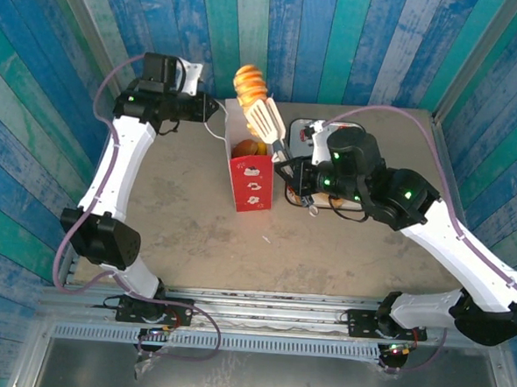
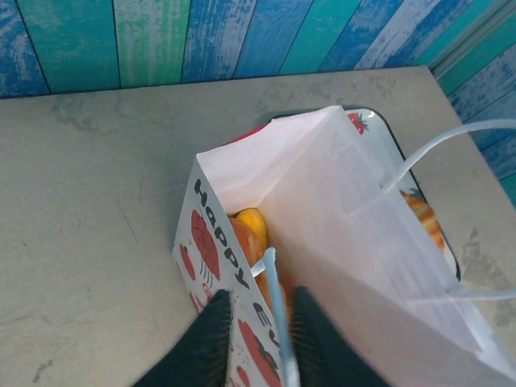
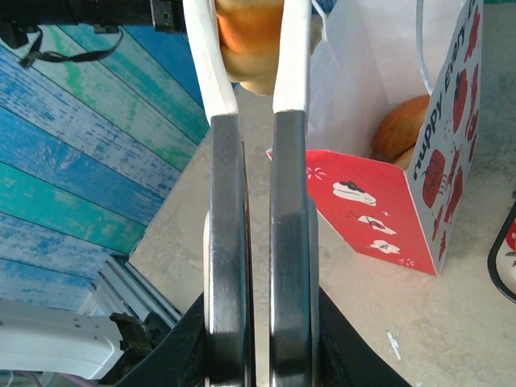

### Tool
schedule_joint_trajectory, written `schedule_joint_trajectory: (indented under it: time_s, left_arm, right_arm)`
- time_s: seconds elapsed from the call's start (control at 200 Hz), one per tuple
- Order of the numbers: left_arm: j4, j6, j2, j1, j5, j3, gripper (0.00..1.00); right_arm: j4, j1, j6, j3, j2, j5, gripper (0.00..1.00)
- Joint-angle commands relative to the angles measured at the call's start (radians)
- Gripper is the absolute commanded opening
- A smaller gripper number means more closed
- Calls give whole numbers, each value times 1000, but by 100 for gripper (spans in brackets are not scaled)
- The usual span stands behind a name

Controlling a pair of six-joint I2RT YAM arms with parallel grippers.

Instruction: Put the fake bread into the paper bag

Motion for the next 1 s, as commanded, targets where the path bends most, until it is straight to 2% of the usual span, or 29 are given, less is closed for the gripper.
schedule_joint_trajectory:
  time_s: [0.0,0.296,0.521,0.992]
  left_arm:
    - [-10,19,30,4,-12,30,15]
    - [20,28,-49,4,-87,-44,4]
    - [40,30,-100,4,-140,-95,0]
    - [41,37,-125,4,-173,-105,0]
  right_arm:
    - [71,11,14,10,18,36,16]
    - [29,12,-8,56,118,77,16]
    - [-14,12,-23,84,179,117,16]
    - [-50,11,-59,74,224,186,17]
